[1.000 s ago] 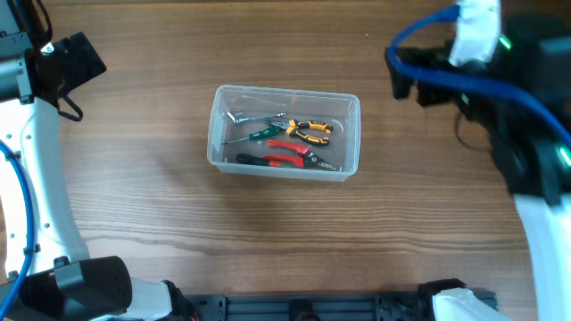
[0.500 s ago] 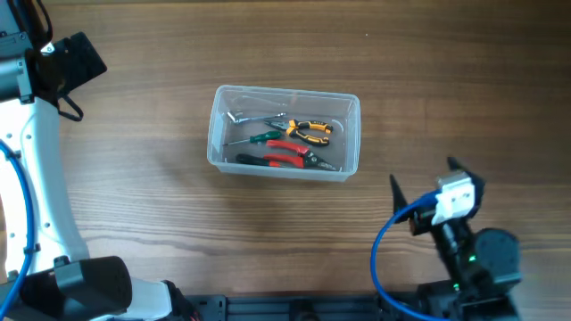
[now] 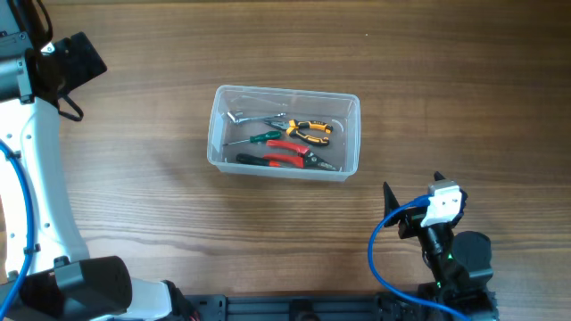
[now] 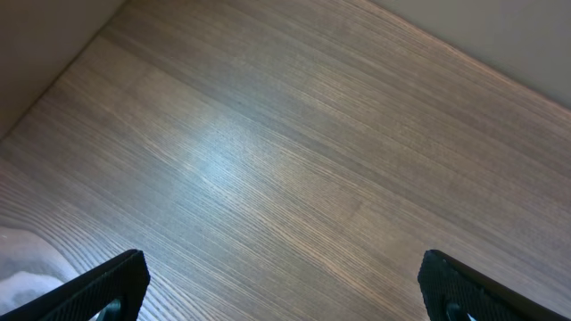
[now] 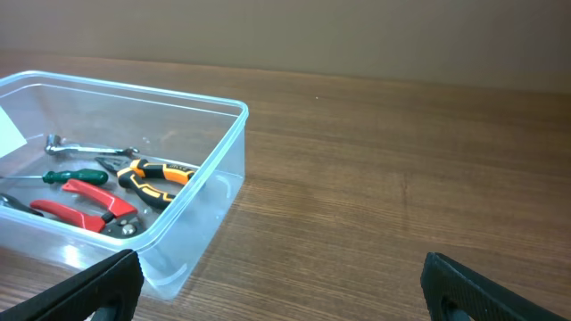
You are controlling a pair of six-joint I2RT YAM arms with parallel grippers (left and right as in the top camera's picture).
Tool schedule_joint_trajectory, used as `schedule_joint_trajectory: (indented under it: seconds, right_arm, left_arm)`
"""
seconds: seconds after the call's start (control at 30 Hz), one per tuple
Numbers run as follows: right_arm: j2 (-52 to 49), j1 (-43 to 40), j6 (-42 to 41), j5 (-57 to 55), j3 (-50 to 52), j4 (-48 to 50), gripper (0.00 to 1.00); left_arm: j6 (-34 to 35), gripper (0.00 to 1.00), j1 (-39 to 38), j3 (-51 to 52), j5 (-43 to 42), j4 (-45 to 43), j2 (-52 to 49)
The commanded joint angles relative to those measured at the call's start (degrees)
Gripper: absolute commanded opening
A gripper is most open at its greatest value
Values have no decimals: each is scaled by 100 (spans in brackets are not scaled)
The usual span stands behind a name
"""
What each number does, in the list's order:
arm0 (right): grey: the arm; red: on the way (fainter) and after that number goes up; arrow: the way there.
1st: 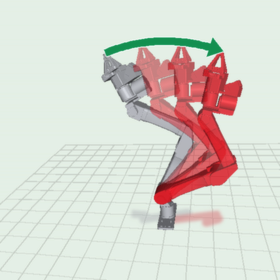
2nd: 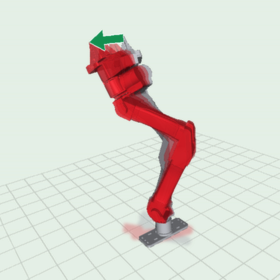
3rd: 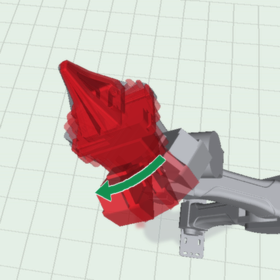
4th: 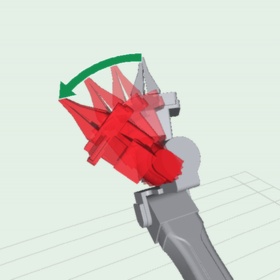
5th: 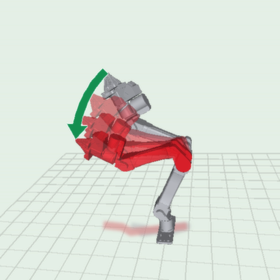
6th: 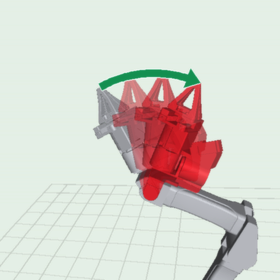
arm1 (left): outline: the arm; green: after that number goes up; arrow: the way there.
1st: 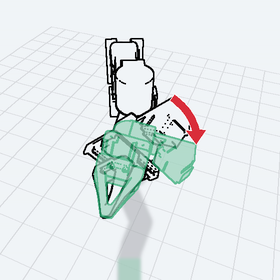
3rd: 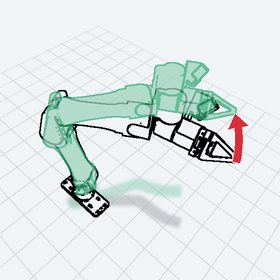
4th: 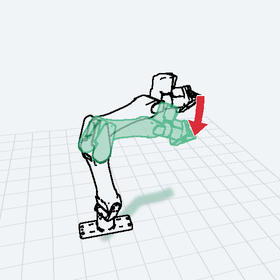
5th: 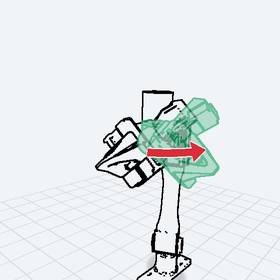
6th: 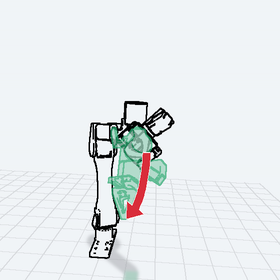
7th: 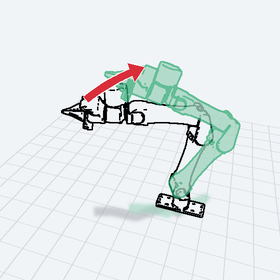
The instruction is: Pack container
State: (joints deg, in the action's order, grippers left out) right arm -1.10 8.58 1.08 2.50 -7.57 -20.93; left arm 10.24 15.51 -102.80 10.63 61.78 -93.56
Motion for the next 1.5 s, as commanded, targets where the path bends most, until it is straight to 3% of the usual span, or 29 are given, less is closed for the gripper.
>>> schedule_joint_trajectory:
  seconds: [0.0, 0.27, 0.7, 0.9, 1.03, 1.13, 1.17, 1.2, 1.3, 1.37, 1.47]
  right_arm:
    - [96, -24, -107, -125, 33, 35, 100]
    - [96, -833, -107, -125, 33, 35, 100]
    - [94, -813, -109, -125, 33, 35, 100]
    - [94, -813, -109, -125, 33, 35, 100]
    - [94, -813, -107, -125, 33, 35, 100]
    - [94, -813, -109, -125, 33, 35, 100]
    - [94, -813, -109, -125, 33, 35, 100]
    - [94, -813, -109, -125, 33, 35, 100]
    - [94, -811, -109, -125, 33, 35, 100]
    - [94, -813, -111, -125, 33, 35, 100]
    - [94, -813, -109, -125, 33, 35, 100]
  left_arm:
    - [94, 100, 37, -7, -11, 2, -11]
    - [94, 100, 37, -7, -11, 2, -11]
    - [94, 100, 37, -7, -13, 2, -17]
    - [94, 100, -551, 348, -11, -4, 1008]
    - [50, 100, -1438, 1567, 28, -98, 2352]
    - [155, 100, -1534, 2669, -140, -986, 3303]
    - [380, 100, -1534, 3305, -299, -1600, 3770]
    - [868, 100, -1534, 4419, -356, -2769, 4605]
    - [1379, 100, -1534, 5873, -356, -4096, 5713]
    - [1429, 100, -1537, 6752, -356, -4601, 6417]
    - [1574, 100, -1537, 7770, -356, -4671, 7285]
